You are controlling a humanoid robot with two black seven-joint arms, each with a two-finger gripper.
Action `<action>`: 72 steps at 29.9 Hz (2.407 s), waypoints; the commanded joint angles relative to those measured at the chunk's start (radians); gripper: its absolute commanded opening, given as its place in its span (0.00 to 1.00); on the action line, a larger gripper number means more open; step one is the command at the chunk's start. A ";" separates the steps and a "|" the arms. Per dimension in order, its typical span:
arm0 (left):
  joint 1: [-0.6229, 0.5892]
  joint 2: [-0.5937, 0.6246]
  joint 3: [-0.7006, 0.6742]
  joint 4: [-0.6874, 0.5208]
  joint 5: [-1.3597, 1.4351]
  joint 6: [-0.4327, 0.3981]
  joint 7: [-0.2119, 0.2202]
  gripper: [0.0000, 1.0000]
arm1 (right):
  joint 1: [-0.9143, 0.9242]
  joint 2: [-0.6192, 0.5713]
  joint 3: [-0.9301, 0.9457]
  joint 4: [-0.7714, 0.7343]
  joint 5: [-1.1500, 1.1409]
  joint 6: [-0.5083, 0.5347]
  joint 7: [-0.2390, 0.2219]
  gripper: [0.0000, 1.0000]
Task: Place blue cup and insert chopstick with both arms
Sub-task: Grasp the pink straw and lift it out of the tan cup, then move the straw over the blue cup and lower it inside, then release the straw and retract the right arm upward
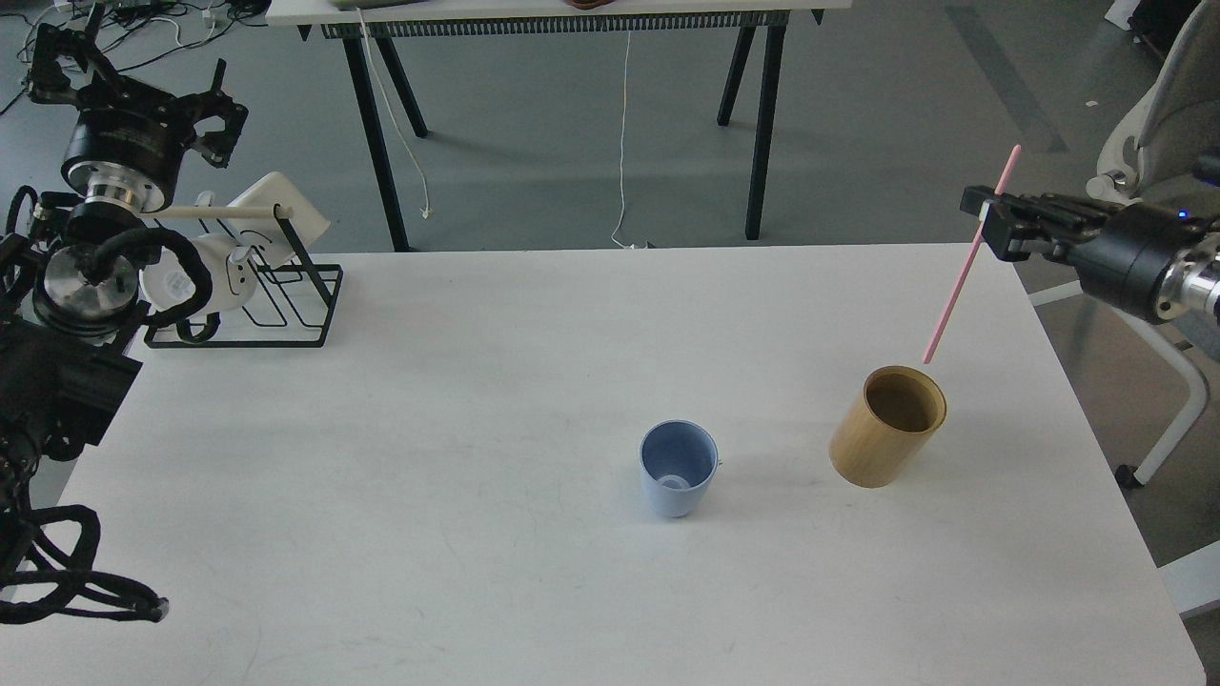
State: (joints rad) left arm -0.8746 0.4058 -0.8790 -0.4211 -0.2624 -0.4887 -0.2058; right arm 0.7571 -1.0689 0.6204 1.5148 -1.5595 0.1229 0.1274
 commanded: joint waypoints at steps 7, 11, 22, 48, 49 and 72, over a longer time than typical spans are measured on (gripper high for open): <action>0.000 0.004 0.005 -0.002 0.002 0.000 -0.009 1.00 | 0.159 0.259 -0.014 -0.018 0.059 0.043 -0.042 0.01; 0.000 0.004 0.005 -0.001 0.003 0.000 -0.011 1.00 | 0.143 0.374 -0.074 -0.008 0.046 0.043 -0.043 0.01; 0.012 0.008 0.006 -0.004 0.002 0.000 -0.029 1.00 | 0.105 0.483 -0.189 -0.042 -0.043 0.043 -0.046 0.01; 0.014 0.013 0.006 0.001 0.003 0.000 -0.030 1.00 | 0.041 0.563 -0.235 -0.080 -0.045 0.043 -0.046 0.19; 0.014 0.013 0.006 0.001 0.003 0.000 -0.030 1.00 | 0.041 0.563 -0.235 -0.080 -0.045 0.043 -0.046 0.26; 0.003 0.016 0.018 0.001 0.003 0.000 -0.030 1.00 | 0.110 0.570 0.294 -0.249 0.269 0.032 -0.035 0.99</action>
State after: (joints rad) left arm -0.8689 0.4251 -0.8625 -0.4203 -0.2591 -0.4887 -0.2355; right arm 0.8524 -0.5021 0.8590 1.3372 -1.3786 0.1577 0.0805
